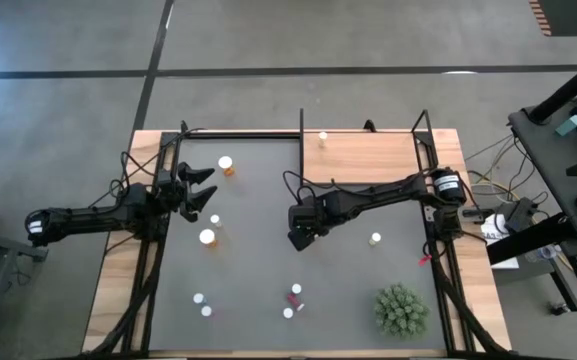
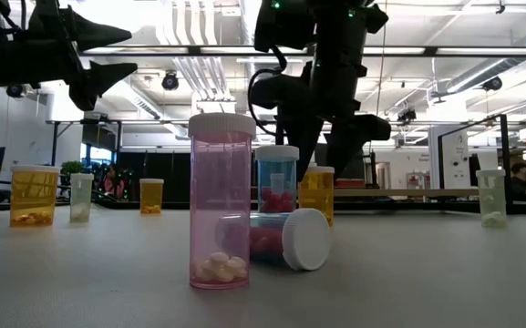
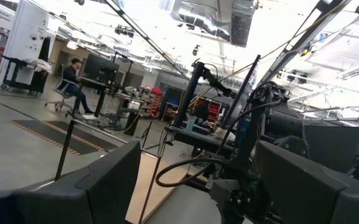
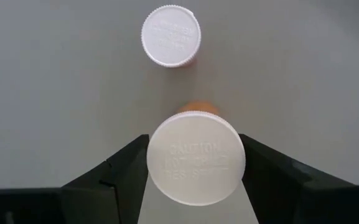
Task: Pick and place medicine bottles onto shelf by color
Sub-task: Put the right bottom orange medicine bottle on the shelf
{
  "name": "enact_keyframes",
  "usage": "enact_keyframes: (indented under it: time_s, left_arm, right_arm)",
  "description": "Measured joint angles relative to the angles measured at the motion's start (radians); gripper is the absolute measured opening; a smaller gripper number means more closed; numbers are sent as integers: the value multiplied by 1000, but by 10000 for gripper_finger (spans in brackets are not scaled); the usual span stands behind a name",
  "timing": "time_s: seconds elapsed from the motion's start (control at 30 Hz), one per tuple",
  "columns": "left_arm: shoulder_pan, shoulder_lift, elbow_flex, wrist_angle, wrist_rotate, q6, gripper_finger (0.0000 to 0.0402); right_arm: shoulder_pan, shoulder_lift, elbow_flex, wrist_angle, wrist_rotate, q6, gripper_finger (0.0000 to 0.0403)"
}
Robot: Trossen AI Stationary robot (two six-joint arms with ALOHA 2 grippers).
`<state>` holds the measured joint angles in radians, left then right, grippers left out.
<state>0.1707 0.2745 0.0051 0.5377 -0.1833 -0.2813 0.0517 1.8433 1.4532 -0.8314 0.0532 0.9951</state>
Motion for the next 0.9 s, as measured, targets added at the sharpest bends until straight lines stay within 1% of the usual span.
enact_keyframes:
  time_s: [0.27, 0.5, 0.7, 0.83, 0.9]
  left_arm:
    - [0, 0, 0, 0, 0, 0, 302]
    - [0, 0, 0, 0, 0, 0, 302]
    - [0, 0, 0, 0, 0, 0, 302]
    - [0, 0, 0, 0, 0, 0, 302]
    - [0, 0, 0, 0, 0, 0, 302]
  right_arm:
    - [-3, -53, -1, -32, 36, 4, 216]
    - [-32, -113, -1, -122, 46, 63, 216]
    - [-80, -208, -1, -176, 102, 137, 216]
    - [-130, -260, -1, -235, 159, 154, 216]
    - [-163, -281, -1, -248, 167, 146, 216]
